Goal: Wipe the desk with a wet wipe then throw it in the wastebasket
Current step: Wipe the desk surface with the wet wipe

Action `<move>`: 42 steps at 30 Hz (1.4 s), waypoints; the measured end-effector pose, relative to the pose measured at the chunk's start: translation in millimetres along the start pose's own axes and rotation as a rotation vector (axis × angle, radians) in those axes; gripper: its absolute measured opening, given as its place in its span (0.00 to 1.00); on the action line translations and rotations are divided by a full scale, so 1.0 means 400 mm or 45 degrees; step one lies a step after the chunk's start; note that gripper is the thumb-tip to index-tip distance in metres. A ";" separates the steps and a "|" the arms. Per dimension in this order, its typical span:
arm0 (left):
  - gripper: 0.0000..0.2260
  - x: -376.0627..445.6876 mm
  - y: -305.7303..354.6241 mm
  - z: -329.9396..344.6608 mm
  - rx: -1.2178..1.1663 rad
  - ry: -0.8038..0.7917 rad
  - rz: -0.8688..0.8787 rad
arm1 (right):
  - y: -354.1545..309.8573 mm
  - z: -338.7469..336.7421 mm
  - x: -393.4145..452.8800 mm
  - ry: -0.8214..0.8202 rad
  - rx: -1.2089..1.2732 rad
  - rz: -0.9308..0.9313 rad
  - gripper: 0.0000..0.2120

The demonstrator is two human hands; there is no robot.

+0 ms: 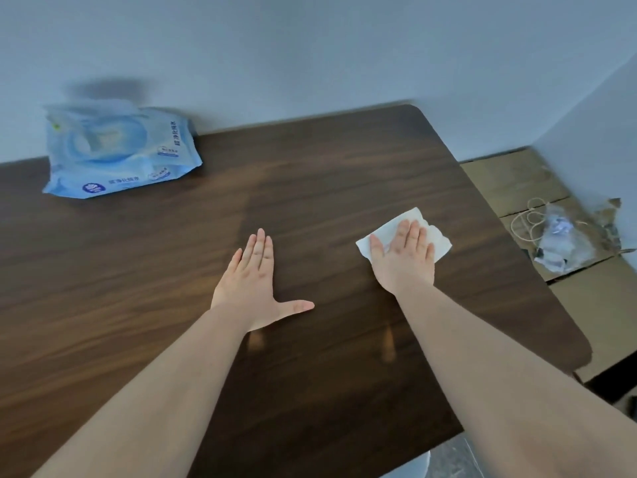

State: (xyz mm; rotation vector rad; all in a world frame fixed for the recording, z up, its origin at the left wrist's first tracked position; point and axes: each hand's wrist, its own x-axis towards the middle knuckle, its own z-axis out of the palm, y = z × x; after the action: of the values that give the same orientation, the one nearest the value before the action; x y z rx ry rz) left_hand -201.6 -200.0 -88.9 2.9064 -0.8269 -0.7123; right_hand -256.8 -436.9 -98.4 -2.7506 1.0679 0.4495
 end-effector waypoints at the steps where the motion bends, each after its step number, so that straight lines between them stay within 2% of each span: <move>1: 0.58 -0.020 -0.031 0.003 -0.018 0.010 -0.044 | -0.040 0.008 -0.016 -0.002 0.002 -0.066 0.36; 7: 0.59 -0.219 -0.311 0.030 -0.115 0.114 -0.334 | -0.325 0.075 -0.158 -0.040 -0.086 -0.515 0.35; 12: 0.60 -0.449 -0.559 0.086 -0.176 0.102 -0.648 | -0.604 0.147 -0.336 -0.075 -0.143 -0.896 0.35; 21: 0.62 -0.771 -0.813 0.199 -0.326 0.140 -1.036 | -0.992 0.273 -0.604 -0.092 -0.257 -1.308 0.36; 24: 0.63 -0.826 -0.859 0.224 -0.361 0.165 -1.107 | -1.095 0.307 -0.683 -0.116 -0.272 -1.419 0.36; 32: 0.63 -0.832 -0.874 0.248 -0.390 0.215 -1.118 | -1.285 0.400 -0.889 -0.149 -0.219 -1.795 0.36; 37: 0.65 -0.832 -0.878 0.250 -0.419 0.235 -1.102 | -1.325 0.422 -0.928 -0.177 -0.227 -1.860 0.35; 42: 0.63 -0.833 -0.873 0.247 -0.407 0.225 -1.097 | -1.294 0.411 -0.917 -0.165 -0.223 -1.909 0.34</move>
State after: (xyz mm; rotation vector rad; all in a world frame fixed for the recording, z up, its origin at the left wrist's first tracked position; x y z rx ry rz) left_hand -324.9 277.1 -92.2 2.8653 0.5598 -0.5172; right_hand -198.6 215.7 -112.7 -2.6713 -1.1251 0.4062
